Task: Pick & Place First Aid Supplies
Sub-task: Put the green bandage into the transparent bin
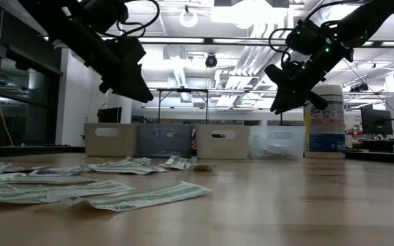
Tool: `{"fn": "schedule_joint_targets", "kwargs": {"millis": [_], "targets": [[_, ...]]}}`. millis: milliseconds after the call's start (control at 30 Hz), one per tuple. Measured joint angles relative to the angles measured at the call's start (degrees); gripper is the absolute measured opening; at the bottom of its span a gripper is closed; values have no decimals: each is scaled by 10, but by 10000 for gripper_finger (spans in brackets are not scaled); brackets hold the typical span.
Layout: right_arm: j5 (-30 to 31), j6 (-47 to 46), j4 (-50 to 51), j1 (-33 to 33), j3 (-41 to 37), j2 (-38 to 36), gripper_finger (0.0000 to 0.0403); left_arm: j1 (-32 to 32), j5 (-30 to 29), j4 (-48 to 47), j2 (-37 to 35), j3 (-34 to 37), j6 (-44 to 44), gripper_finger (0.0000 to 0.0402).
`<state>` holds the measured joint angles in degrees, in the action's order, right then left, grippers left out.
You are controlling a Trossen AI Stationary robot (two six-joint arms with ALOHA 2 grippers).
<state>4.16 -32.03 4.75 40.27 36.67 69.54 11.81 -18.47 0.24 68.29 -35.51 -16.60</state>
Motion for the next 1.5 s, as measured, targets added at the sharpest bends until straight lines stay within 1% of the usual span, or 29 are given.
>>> {"fn": "schedule_joint_targets", "kwargs": {"millis": [100,167,300,400,500,533,633,700,867,933,1033,1133,1267,1333,1500], "targets": [[0,1,-1,1,0,0,100,0,21,-2,0,0,1,124],[-8,4,-4,6,0,0,116,1,45,-4,0,0,7,124],[-53,30,-19,20,0,0,136,0,108,-8,0,0,13,124],[-91,42,-41,31,0,0,143,0,171,-26,0,0,22,124],[-121,60,-65,39,0,0,146,-6,238,-69,3,0,48,124],[-129,68,-72,40,0,0,147,-10,254,-81,6,0,62,124],[-144,81,-90,41,0,0,145,-31,271,-113,13,0,110,124],[-147,81,-97,41,0,0,143,-50,276,-113,21,0,164,124],[-147,81,-106,41,0,0,140,-101,275,-125,33,0,349,124],[-148,81,-107,41,0,0,140,-121,263,-140,39,0,419,124],[-150,78,-107,40,0,0,140,-148,221,-177,49,0,483,124],[-156,69,-107,40,0,0,140,-165,173,-194,65,0,530,124],[-167,65,-106,39,0,0,140,-171,127,-176,95,0,570,124],[-168,59,-106,39,0,0,140,-171,122,-163,111,0,574,124],[-169,50,-106,39,0,0,140,-171,128,-162,147,-1,574,124]]}}
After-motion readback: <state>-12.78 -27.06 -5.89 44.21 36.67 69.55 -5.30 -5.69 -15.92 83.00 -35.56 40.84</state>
